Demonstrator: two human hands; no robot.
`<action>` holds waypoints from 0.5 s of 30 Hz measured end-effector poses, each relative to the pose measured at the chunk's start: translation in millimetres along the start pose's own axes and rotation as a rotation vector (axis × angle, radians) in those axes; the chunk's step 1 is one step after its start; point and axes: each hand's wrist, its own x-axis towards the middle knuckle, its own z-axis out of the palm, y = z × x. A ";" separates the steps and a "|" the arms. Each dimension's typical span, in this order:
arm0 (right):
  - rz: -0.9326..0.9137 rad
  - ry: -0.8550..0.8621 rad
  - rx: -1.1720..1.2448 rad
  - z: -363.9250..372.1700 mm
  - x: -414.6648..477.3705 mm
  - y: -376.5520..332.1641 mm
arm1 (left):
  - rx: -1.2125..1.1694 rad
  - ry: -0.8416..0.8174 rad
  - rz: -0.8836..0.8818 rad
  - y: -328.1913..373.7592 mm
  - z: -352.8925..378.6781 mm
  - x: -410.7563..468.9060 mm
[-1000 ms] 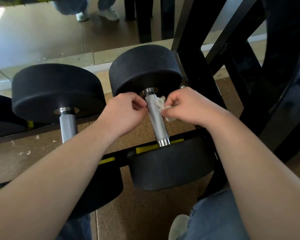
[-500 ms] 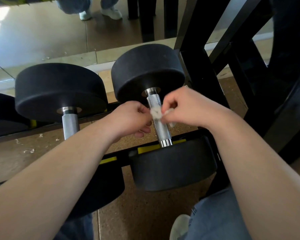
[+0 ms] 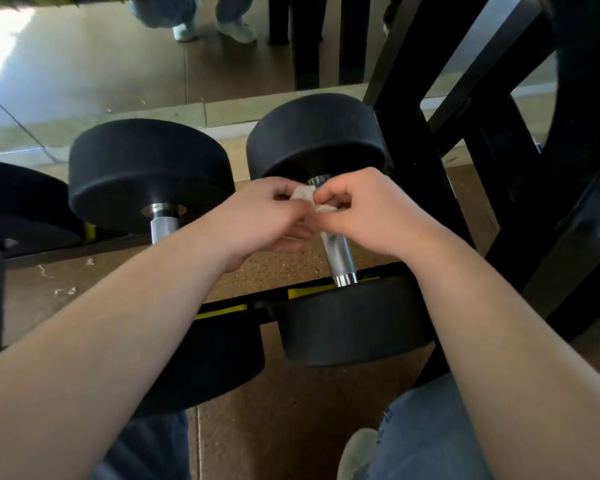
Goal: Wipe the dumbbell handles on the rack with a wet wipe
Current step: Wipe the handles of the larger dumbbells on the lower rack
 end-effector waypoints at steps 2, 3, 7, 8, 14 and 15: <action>-0.006 -0.063 0.104 5.8 -1.9 -11.4 | 0.055 0.083 0.080 -6.5 -13.8 -9.4; -0.002 -0.090 0.148 8.4 -2.7 -17.7 | 0.068 0.117 0.099 -11.1 -21.6 -15.0; -0.043 -0.159 0.321 19.7 -6.8 -45.1 | -0.133 0.154 0.043 -26.4 -47.7 -35.8; -0.059 -0.163 0.309 25.3 -8.2 -52.4 | -0.193 0.159 0.023 -29.6 -52.6 -40.3; -0.201 -0.085 -0.024 71.1 -7.0 -75.5 | -0.244 0.024 0.000 -58.3 -86.2 -66.1; -0.216 -0.073 -0.058 75.7 -6.8 -78.0 | -0.236 0.018 -0.004 -62.1 -91.2 -69.2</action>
